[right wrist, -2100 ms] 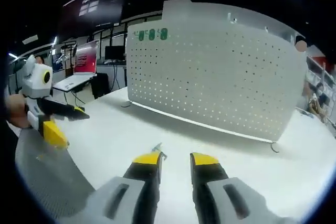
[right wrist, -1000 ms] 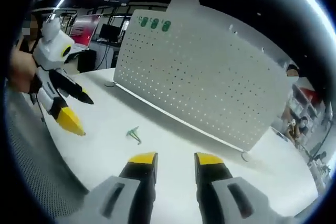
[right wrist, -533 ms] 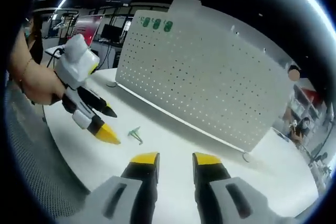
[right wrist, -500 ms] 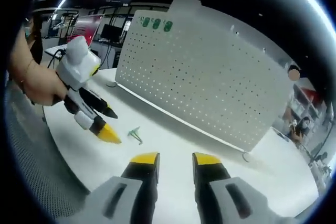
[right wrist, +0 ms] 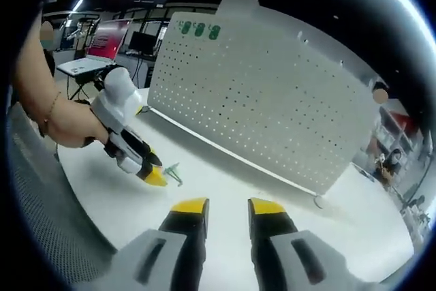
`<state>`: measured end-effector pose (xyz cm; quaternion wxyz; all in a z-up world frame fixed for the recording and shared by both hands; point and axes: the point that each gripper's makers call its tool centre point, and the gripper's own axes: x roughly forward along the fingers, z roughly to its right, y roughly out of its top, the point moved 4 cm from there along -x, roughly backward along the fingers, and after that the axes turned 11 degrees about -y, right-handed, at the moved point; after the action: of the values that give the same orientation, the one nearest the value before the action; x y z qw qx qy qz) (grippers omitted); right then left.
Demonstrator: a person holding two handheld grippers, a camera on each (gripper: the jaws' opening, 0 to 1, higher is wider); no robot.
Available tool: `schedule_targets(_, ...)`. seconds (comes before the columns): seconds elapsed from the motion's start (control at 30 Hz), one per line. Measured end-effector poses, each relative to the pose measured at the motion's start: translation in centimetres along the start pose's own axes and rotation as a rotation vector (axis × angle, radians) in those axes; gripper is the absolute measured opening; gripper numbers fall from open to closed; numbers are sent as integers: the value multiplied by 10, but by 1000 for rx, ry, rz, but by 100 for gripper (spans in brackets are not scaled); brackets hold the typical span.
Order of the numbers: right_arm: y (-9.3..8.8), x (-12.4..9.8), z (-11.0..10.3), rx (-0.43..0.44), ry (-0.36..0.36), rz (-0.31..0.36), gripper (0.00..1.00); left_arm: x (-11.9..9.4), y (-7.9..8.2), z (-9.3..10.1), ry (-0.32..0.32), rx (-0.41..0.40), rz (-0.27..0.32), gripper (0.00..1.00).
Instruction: Insert the hook assembly into the mounting plate slot until the hook locks in place.
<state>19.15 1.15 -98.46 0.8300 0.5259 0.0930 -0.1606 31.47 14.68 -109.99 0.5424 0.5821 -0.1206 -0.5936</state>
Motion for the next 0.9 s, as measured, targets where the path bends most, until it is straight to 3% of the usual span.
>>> schedule_targets(0.43, -1, 0, -1, -8, 6, -1, 19, 1, 1, -5, 74, 46, -28, 7)
schedule_targets(0.6, -1, 0, -1, -14, 7, -3, 19, 0, 2, -6, 83, 43, -27, 4)
schedule_targets(0.83, -2, 0, -2, -18, 11, -6, 19, -2, 7, -6, 57, 38, -13, 1)
schedule_targets(0.9, -2, 0, -2, -18, 11, -5, 19, 1, 4, -4, 34, 33, -34, 1)
